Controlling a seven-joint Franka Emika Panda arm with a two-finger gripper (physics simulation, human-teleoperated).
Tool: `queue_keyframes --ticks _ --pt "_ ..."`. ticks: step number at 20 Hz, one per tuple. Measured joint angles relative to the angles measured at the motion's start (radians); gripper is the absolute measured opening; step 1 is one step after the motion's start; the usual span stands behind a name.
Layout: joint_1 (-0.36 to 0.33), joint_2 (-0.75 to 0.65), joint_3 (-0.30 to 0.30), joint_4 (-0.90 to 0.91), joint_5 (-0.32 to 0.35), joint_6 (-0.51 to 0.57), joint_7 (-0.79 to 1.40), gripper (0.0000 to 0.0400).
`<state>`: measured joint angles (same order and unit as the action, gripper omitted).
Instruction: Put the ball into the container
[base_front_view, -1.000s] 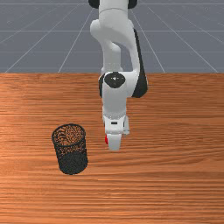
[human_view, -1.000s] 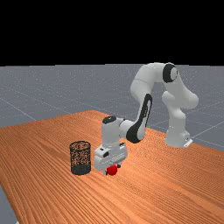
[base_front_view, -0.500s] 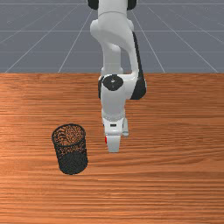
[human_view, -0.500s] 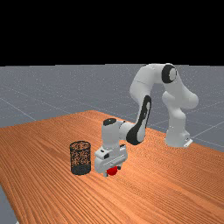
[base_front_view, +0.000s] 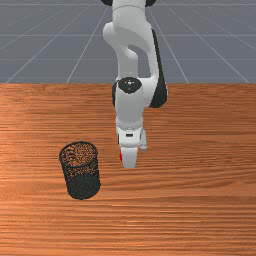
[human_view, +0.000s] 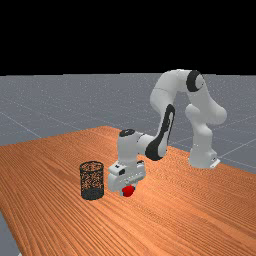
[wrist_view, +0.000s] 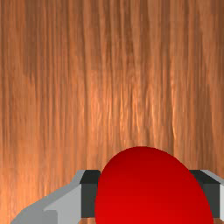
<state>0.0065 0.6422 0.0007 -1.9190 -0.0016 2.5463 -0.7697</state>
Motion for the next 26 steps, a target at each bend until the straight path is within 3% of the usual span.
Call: queue_keyframes --ticks 4,10,15,26 --pt "-0.009 -0.059 0.009 0.016 0.012 -0.108 -0.013 0.0279" --pt "-0.014 -0.115 0.013 0.011 0.021 -0.161 -0.021 0.0279" --pt "-0.010 -0.160 0.006 -0.002 0.010 -0.174 -0.017 0.0279" --pt "-0.069 -0.199 -0.011 -0.012 0.018 -0.193 -0.090 0.0279"
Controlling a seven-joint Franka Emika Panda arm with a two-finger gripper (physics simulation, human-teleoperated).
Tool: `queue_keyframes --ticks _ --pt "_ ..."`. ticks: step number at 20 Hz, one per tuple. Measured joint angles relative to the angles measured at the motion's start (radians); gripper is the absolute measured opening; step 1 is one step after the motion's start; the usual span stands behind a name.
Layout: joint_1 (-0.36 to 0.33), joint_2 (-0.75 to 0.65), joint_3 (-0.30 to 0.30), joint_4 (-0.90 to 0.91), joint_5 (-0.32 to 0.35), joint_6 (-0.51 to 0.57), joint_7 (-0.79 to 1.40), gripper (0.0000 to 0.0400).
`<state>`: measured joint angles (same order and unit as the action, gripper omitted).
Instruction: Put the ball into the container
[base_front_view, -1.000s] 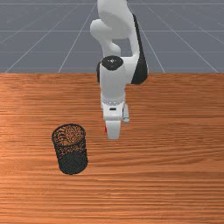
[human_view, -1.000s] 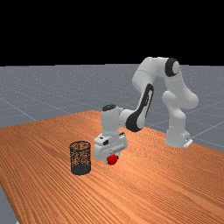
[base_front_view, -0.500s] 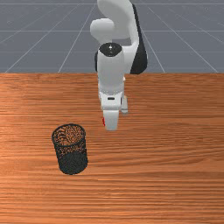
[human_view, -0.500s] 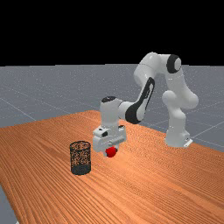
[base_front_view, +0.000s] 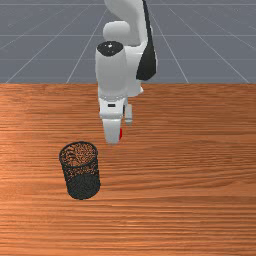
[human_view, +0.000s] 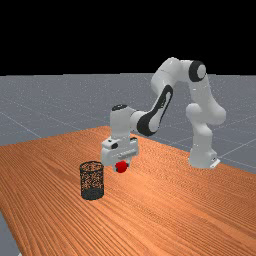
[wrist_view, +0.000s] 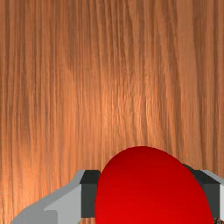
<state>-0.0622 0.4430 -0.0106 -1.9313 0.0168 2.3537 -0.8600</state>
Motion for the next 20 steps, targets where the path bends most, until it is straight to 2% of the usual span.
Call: queue_keyframes --ticks 2,7,11,16,17,20 --pt "0.007 -0.004 -0.009 0.021 -0.020 -0.038 0.012 0.0279" --pt "-0.015 0.003 -0.024 0.029 -0.029 -0.040 -0.020 0.0279" --pt "-0.053 0.003 -0.024 0.037 -0.004 -0.052 -0.073 0.0279" --pt "-0.065 -0.043 -0.017 0.062 0.021 -0.134 -0.094 0.0279" --pt "-0.056 -0.043 -0.025 0.082 -0.004 -0.171 -0.073 0.0279" --pt "-0.058 -0.058 -0.032 0.076 -0.015 -0.156 -0.080 0.0279"
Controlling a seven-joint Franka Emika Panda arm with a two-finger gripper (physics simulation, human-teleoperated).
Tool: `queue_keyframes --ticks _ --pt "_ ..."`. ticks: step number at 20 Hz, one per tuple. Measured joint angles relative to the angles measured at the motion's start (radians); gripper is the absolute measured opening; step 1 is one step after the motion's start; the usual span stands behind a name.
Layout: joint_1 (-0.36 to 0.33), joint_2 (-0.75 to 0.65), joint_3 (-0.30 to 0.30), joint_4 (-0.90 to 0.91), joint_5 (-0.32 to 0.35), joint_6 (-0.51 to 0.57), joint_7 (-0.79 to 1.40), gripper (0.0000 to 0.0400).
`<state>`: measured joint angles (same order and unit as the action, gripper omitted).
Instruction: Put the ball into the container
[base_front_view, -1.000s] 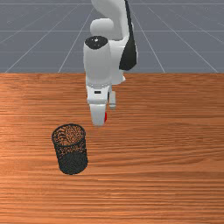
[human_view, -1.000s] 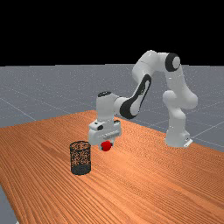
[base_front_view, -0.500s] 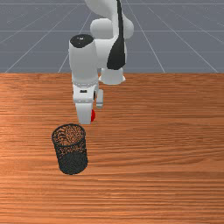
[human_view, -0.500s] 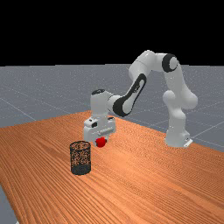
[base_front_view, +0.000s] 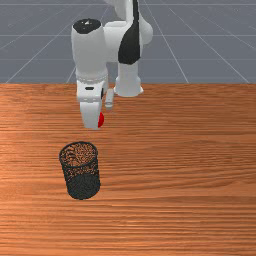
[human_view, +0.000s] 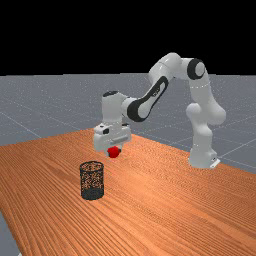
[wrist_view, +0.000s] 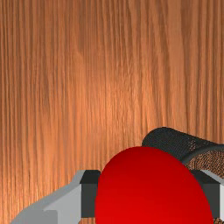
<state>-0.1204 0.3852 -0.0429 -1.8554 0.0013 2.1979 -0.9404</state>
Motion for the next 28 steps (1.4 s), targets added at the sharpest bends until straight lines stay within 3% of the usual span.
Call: queue_keyframes --ticks 4,9,13,19,28 --pt "-0.035 0.030 -0.011 0.051 0.011 -0.050 -0.054 0.0279" --pt "-0.036 0.192 -0.009 0.319 0.012 -0.181 -0.039 0.0280" --pt "-0.039 0.199 -0.006 0.318 0.016 -0.148 -0.052 0.0279" --pt "-0.051 0.230 -0.012 0.370 0.015 -0.193 -0.059 0.0280" --pt "-0.057 0.409 0.002 0.662 0.032 -0.301 -0.055 0.0280"
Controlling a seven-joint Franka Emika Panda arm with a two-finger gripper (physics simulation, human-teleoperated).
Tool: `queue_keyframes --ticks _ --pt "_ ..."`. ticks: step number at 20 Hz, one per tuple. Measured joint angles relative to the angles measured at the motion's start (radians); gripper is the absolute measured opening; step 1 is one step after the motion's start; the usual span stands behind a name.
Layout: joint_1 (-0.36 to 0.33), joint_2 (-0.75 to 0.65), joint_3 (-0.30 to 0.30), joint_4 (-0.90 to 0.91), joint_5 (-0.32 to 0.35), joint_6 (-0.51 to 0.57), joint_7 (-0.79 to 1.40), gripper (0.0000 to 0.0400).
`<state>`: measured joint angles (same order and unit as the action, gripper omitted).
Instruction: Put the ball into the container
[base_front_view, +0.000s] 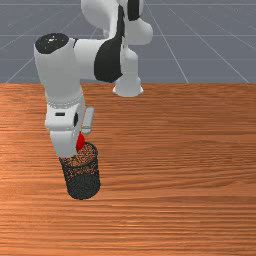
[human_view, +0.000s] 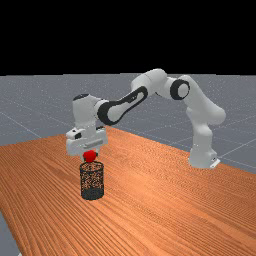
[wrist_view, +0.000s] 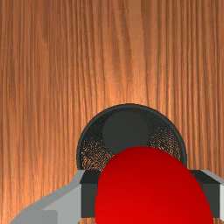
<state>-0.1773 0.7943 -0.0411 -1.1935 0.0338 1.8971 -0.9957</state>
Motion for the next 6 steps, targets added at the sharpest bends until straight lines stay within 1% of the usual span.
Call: queue_keyframes --ticks 1,2,3,4,5,6 --pt "-0.002 0.006 0.002 -0.003 0.003 0.008 -0.002 0.0280" --pt "0.006 0.034 -0.007 0.038 -0.013 -0.026 0.009 0.0280" --pt "0.006 0.048 -0.007 0.047 -0.013 -0.027 0.010 0.0280" --pt "0.030 -0.083 0.001 -0.263 0.006 0.377 0.054 0.0334" --pt "0.055 0.023 0.001 -0.021 -0.016 0.023 0.076 0.0359" --pt "0.061 0.029 0.005 -0.027 -0.015 0.038 0.075 0.0375"
